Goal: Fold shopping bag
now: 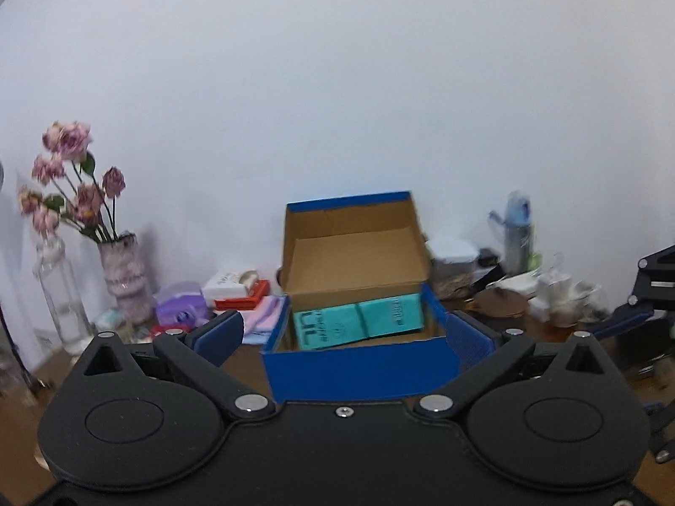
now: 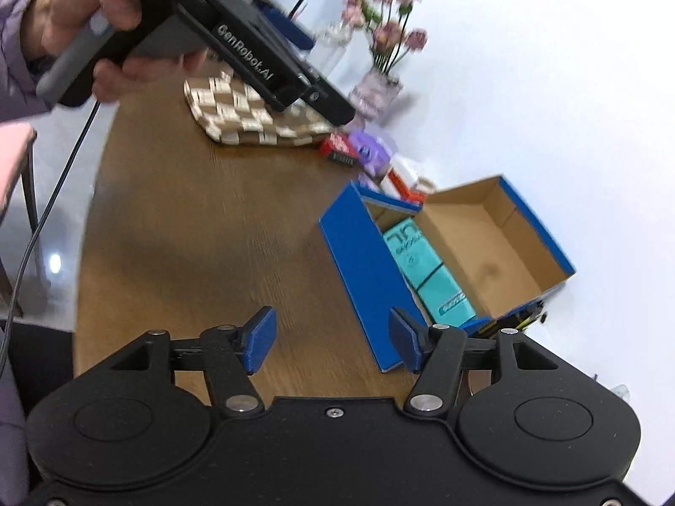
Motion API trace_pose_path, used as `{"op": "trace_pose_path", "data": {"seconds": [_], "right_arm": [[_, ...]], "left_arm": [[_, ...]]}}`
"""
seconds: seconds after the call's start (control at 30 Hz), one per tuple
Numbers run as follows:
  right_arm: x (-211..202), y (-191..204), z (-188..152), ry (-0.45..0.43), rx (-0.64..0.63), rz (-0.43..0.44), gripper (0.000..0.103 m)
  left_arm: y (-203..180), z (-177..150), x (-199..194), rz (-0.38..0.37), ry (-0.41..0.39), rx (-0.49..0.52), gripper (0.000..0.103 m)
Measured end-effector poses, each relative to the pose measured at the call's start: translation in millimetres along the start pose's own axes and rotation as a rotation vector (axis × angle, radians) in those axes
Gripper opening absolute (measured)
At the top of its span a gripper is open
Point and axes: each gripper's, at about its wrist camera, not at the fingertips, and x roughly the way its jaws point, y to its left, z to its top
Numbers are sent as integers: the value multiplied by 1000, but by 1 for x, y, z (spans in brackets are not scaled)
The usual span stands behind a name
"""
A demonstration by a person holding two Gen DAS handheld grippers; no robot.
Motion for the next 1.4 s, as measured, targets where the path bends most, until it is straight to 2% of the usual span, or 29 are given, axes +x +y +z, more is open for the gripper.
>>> {"op": "trace_pose_path", "data": {"seconds": [0.07,0.1,0.13,0.2,0.27,0.33,0.43,0.5,0.6,0.67,0.73,0.9,1.03,1.13,1.4], "right_arm": [[-12,6,1,3,56,-103,79],[-22,11,1,-16,103,-161,82],[-25,13,1,-24,119,-172,86],[-41,24,0,-65,231,-245,87],[-52,37,-4,-86,337,-299,92],[-54,45,-8,-91,394,-322,94],[-58,73,-21,-105,514,-366,97],[-59,94,-32,-131,625,-390,98],[-49,107,-45,-136,761,-381,98],[-46,117,-49,-121,817,-372,98],[-47,125,-50,-102,813,-383,98],[-42,148,-44,-23,823,-526,98],[-34,145,-54,83,932,-502,98],[-31,138,-68,114,1021,-455,97],[-37,140,-63,103,966,-519,97]], "left_arm": [[-4,-5,-15,33,2,1,103],[-7,-11,-27,77,-22,4,103],[-9,-15,-32,92,-31,-4,103],[-10,-28,-43,117,-29,-58,103],[-7,-39,-47,99,20,-132,103],[-7,-48,-51,105,30,-161,103],[-15,-64,-63,179,9,-138,103],[-18,-76,-75,167,5,-116,103],[-20,-88,-81,121,78,-74,103],[-21,-96,-91,105,104,-89,103],[-22,-107,-100,114,118,-121,103],[-28,-122,-106,117,189,-112,103],[-26,-135,-99,88,287,-137,103],[-24,-138,-98,87,292,-140,103],[-17,-139,-103,100,283,-154,103]]}}
